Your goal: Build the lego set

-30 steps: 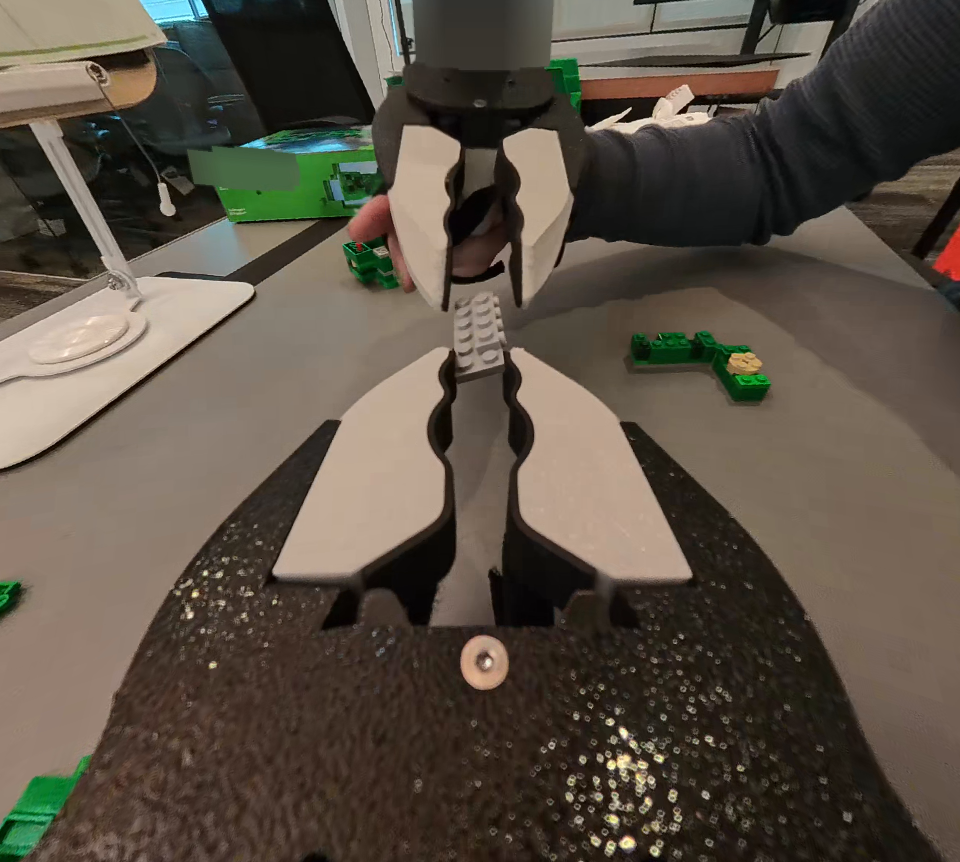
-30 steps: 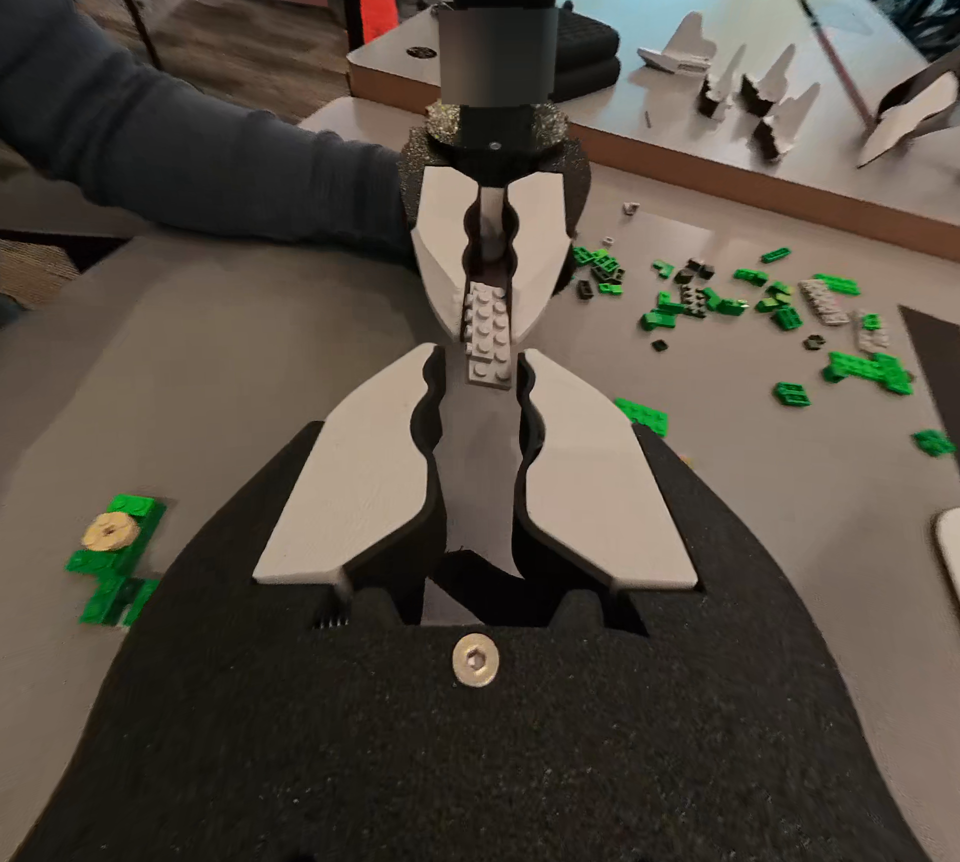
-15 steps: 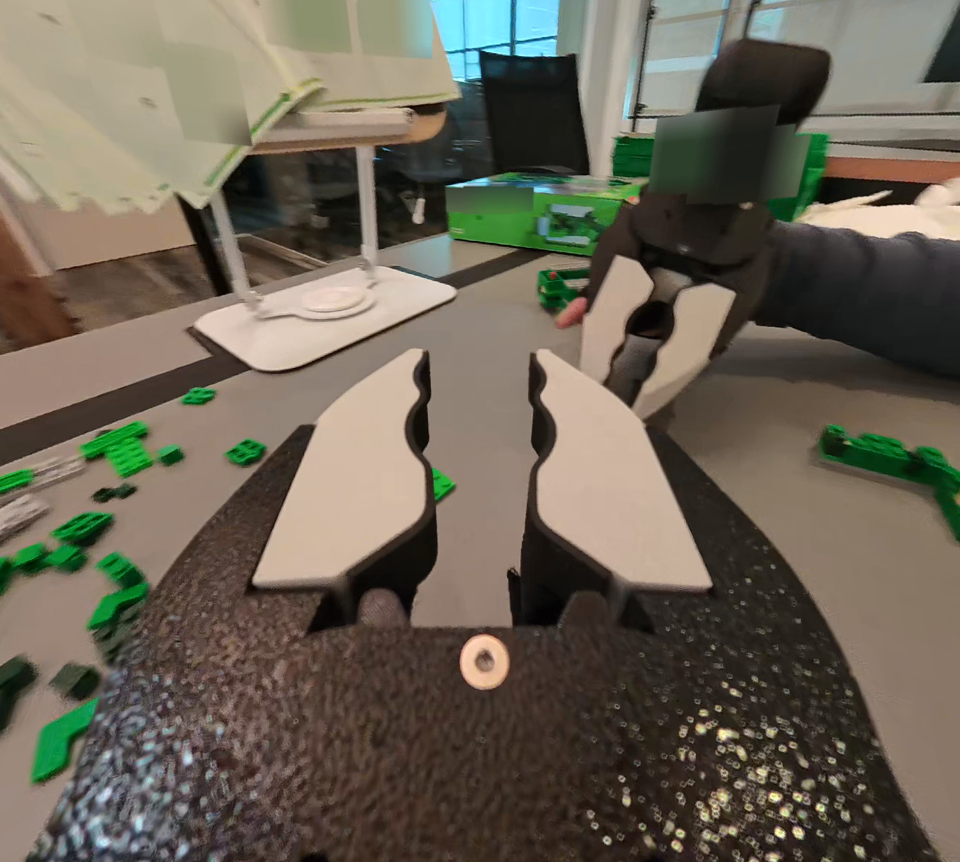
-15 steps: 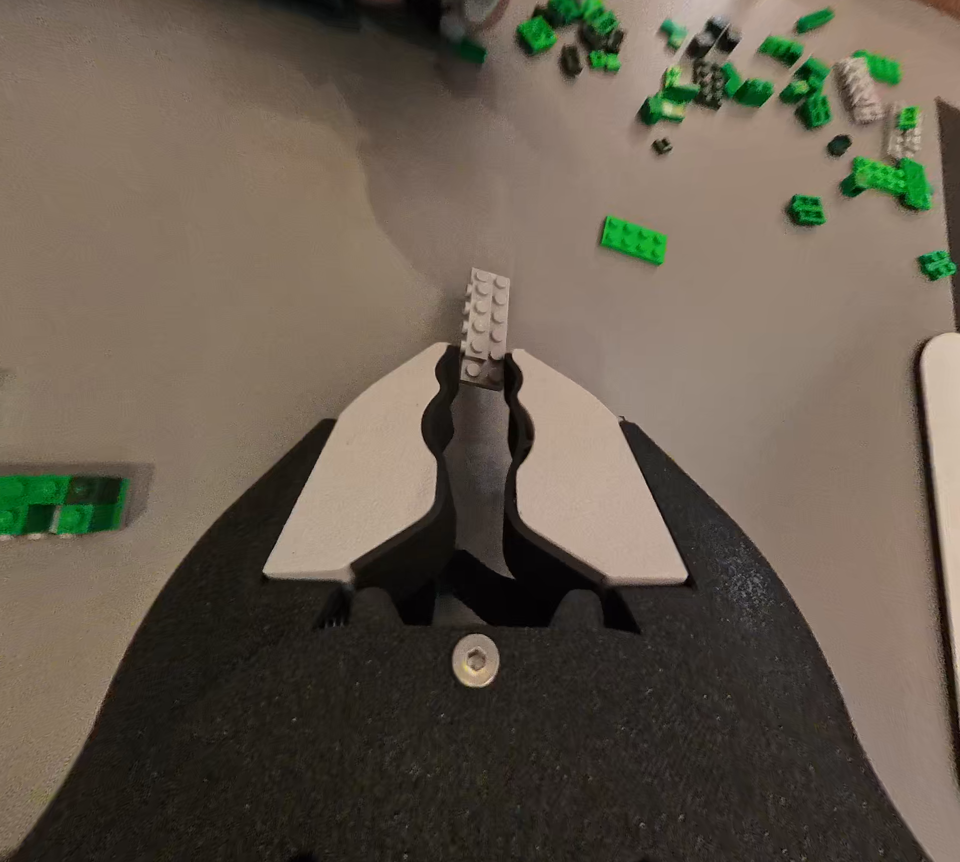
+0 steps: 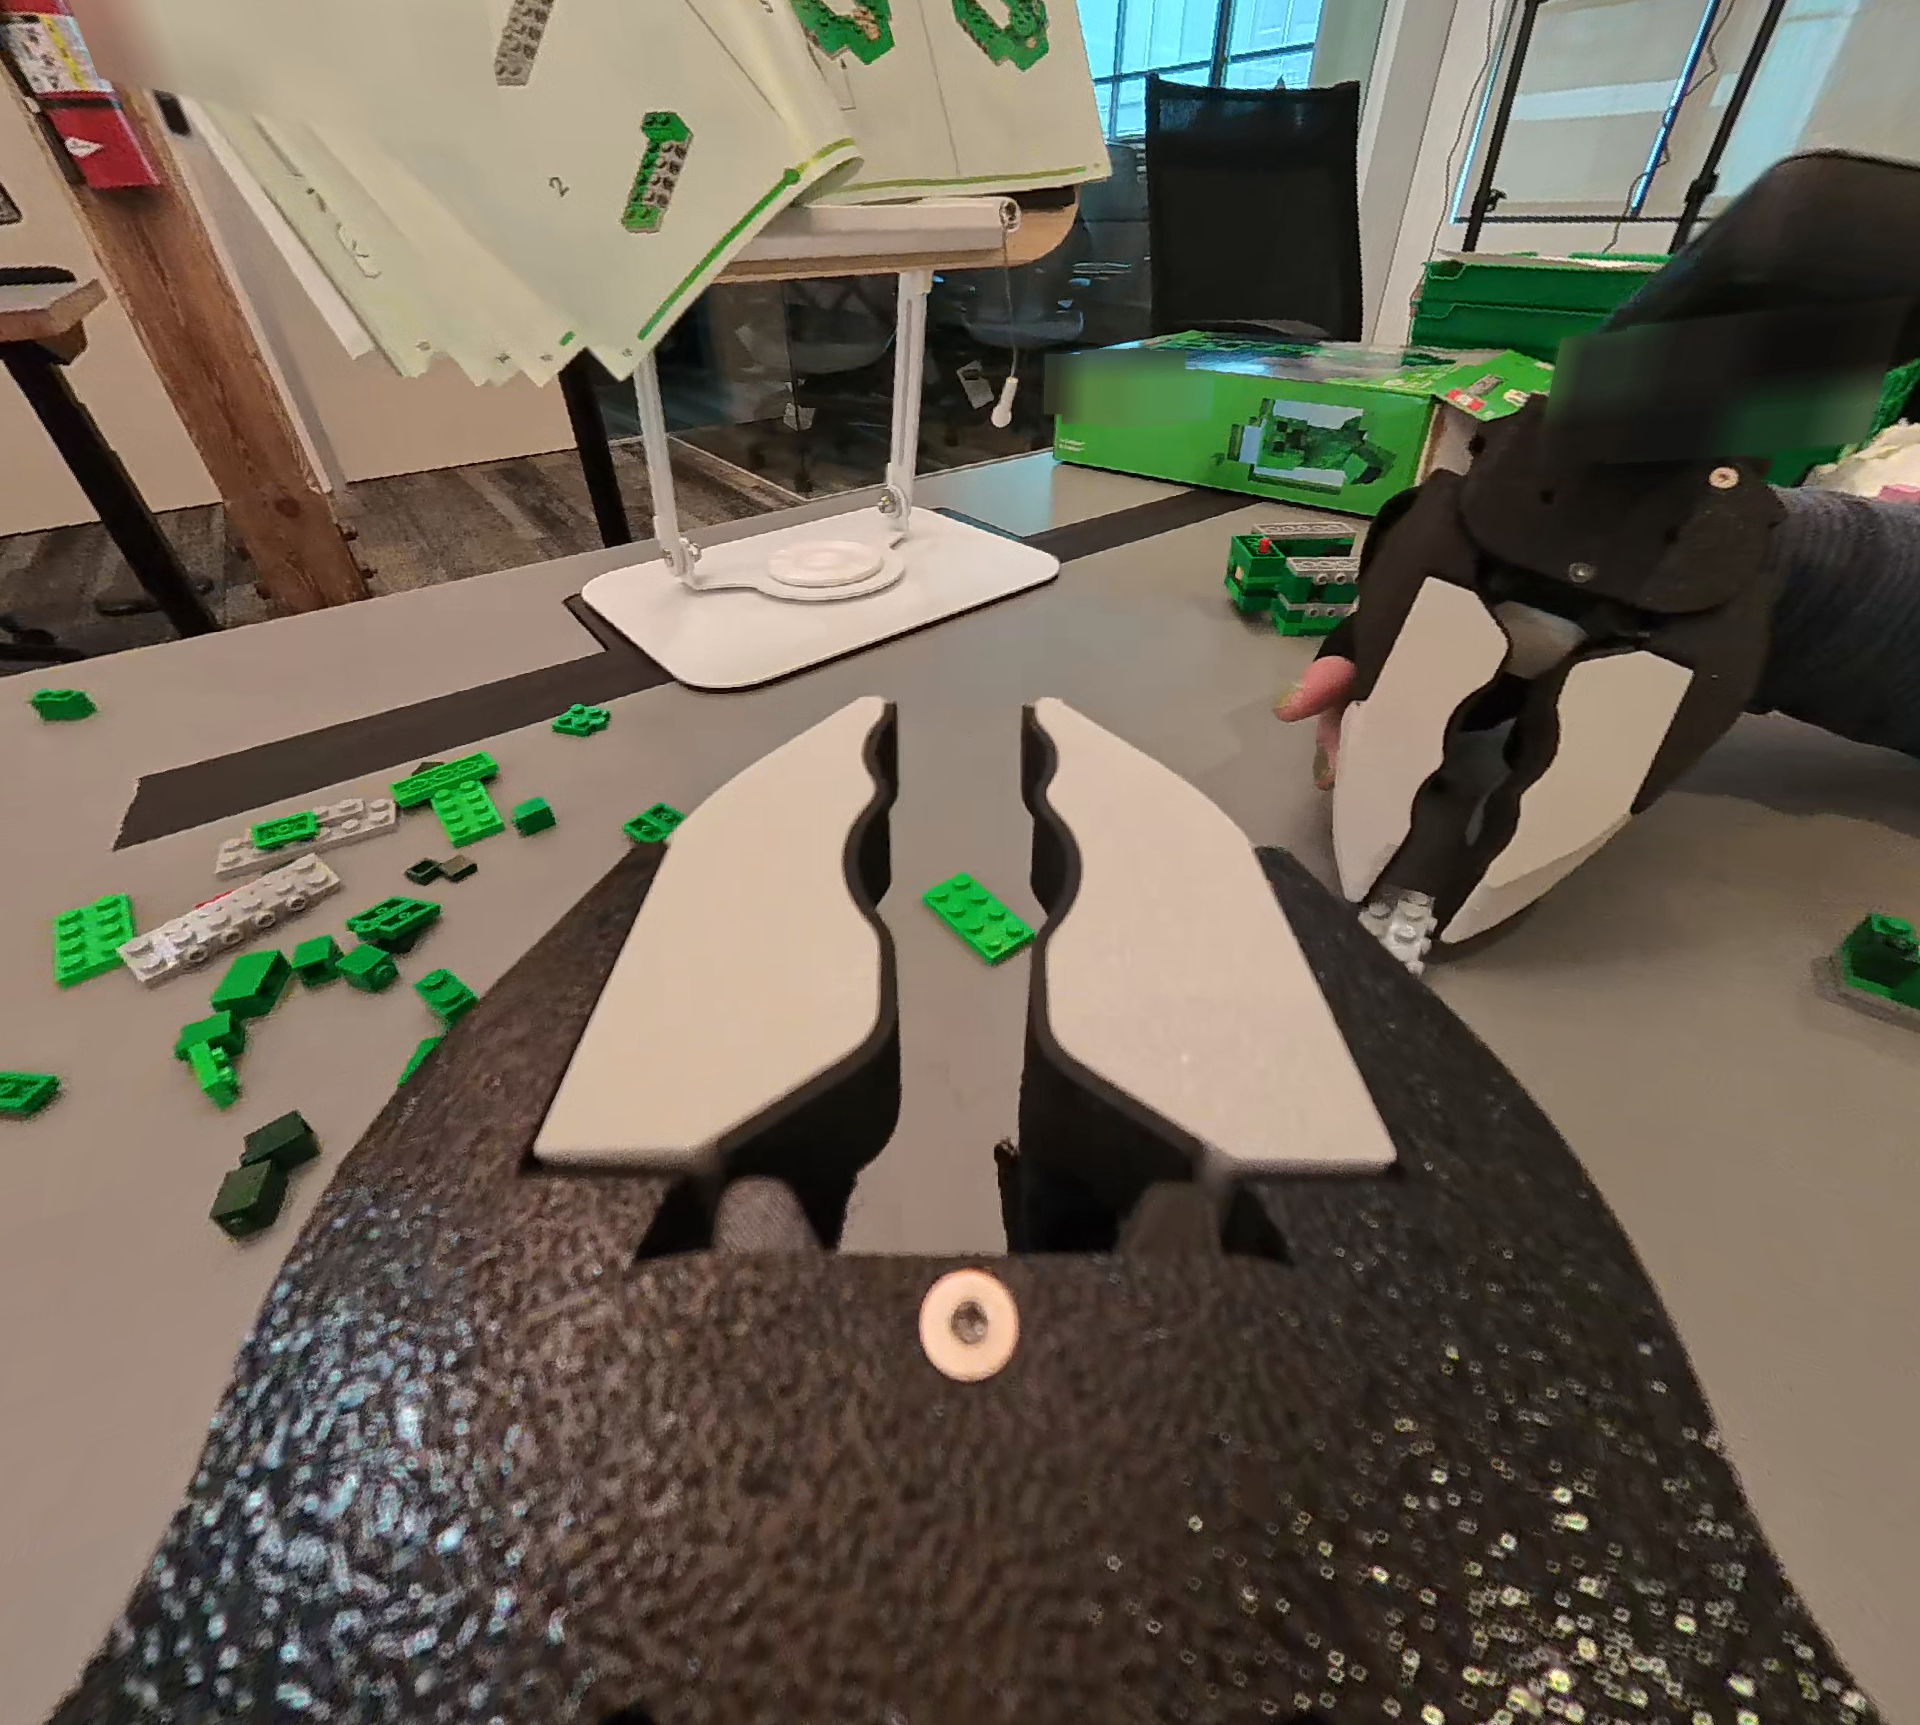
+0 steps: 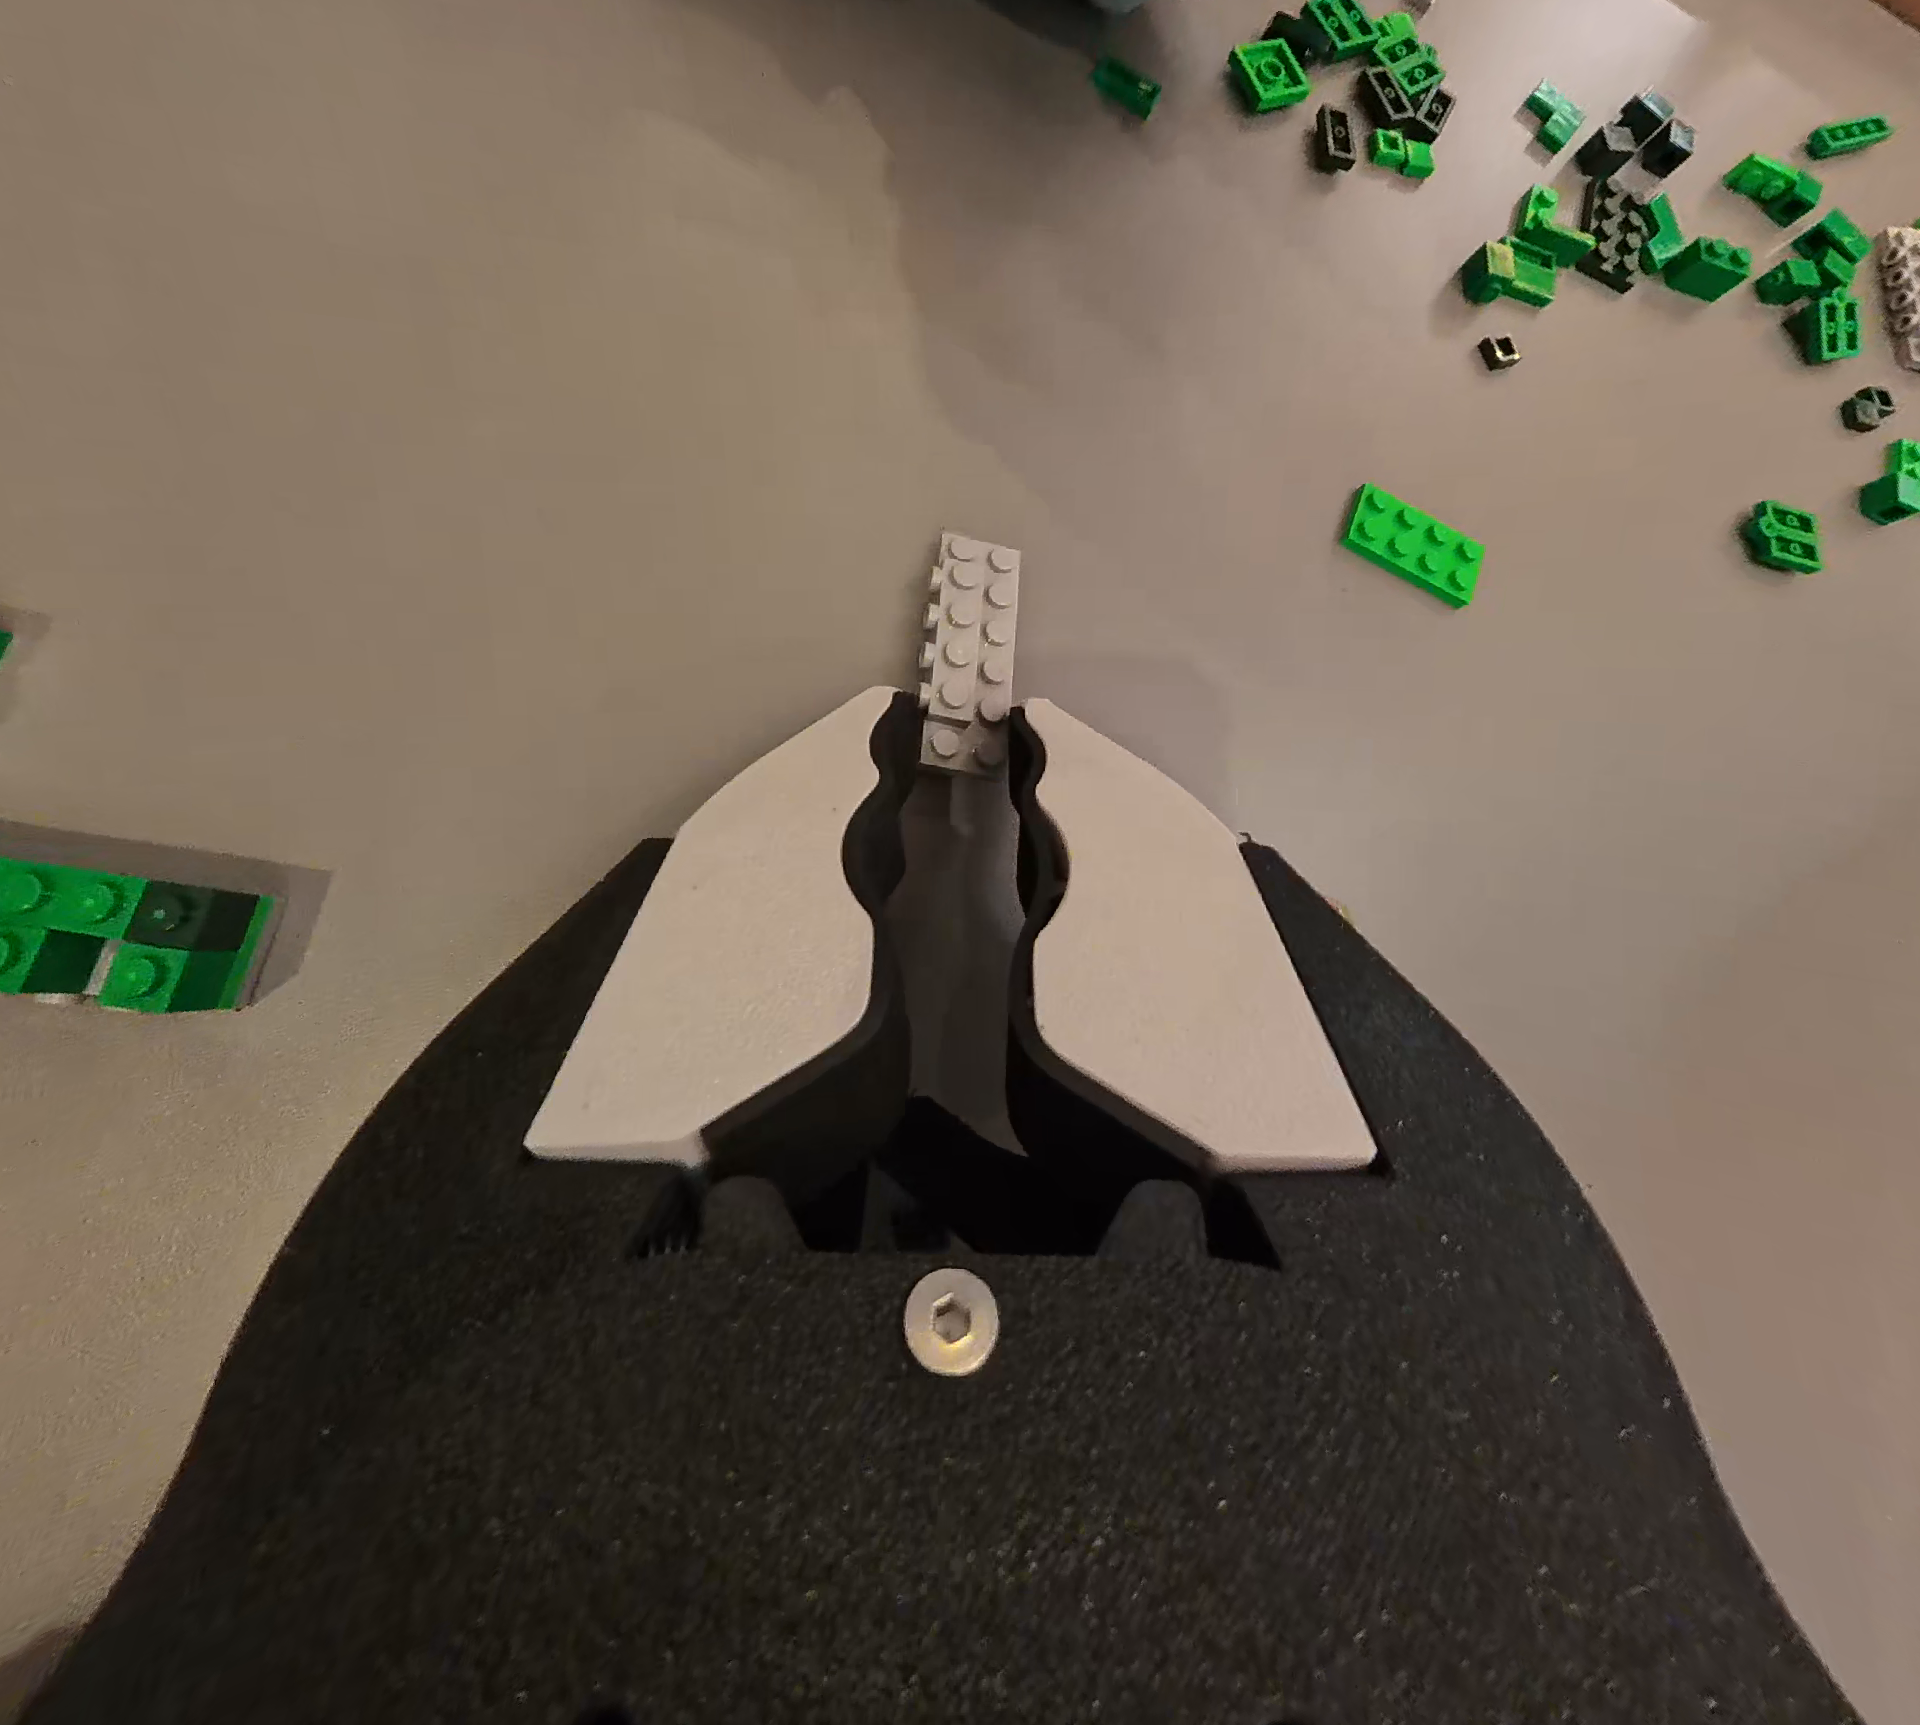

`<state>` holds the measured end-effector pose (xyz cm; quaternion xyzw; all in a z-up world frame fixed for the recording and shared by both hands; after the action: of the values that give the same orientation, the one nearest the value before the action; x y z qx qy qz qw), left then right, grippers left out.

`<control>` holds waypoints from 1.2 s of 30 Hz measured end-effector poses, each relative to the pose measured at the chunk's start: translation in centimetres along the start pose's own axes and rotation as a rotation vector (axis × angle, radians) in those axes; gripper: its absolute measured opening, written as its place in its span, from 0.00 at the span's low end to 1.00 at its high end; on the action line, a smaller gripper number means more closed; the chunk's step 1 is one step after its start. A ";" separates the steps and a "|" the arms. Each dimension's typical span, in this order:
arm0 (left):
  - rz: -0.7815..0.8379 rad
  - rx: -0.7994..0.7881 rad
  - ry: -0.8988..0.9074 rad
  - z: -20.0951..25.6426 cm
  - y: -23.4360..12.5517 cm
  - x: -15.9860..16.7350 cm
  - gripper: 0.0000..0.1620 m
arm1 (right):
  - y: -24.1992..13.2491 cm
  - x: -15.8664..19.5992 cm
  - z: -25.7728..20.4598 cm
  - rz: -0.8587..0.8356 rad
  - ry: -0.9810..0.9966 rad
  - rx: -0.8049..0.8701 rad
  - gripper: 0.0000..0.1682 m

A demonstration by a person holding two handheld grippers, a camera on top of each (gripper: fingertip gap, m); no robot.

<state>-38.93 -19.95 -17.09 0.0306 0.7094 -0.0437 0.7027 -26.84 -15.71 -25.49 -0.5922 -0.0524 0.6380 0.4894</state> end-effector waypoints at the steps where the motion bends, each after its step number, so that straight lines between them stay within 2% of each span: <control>1: 0.002 -0.006 -0.002 -0.1 -0.1 0.0 0.14 | 0.0 0.0 0.0 0.002 -0.003 0.003 0.10; 2: 0.001 -0.001 -0.008 -0.2 -0.2 -0.1 0.14 | 0.0 0.0 0.1 0.002 -0.005 0.010 0.10; 4: -0.026 0.025 -0.045 -0.1 -0.3 0.0 0.18 | 0.0 0.0 0.5 -0.004 0.001 0.037 0.18; 6: -0.070 -0.039 -0.037 -1.2 -1.0 0.3 0.21 | -0.3 -0.3 1.0 0.016 0.033 0.057 0.20; 14: -0.037 -0.573 0.050 -8.7 -9.2 -1.1 0.20 | -0.9 -2.7 5.5 0.154 0.155 0.380 0.21; 17: -0.022 -0.607 0.005 -9.6 -10.7 -0.9 0.19 | -0.8 -3.7 6.7 0.197 0.145 0.529 0.18; 22: 0.030 -0.666 -0.001 -10.4 -11.7 -0.8 0.19 | -0.3 -4.4 7.8 0.190 0.162 0.592 0.19; 27: 0.051 -0.647 -0.025 -10.7 -11.5 -0.6 0.18 | -1.3 -5.6 8.5 0.285 0.142 0.762 0.17; 33: 0.078 -0.590 -0.105 -10.9 -11.4 -0.4 0.15 | -3.1 -4.8 9.0 0.312 0.045 0.963 0.12; 36: 0.093 -0.597 -0.110 -11.1 -11.7 -0.4 0.13 | -3.6 -4.9 9.0 0.335 0.022 1.001 0.11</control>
<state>-51.17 -30.46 -16.37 -0.1469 0.6495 0.1973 0.7194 -33.01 -12.60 -17.09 -0.2931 0.3592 0.6480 0.6043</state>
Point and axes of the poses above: each gripper's, where its closed fingertips meet, y out along the fingers, x out of its underside, z = x × y across the jaws, the point moved 1 cm from there along -y, back along the fingers, and after that the axes turned 7 degrees about x, right-handed, at the moved point
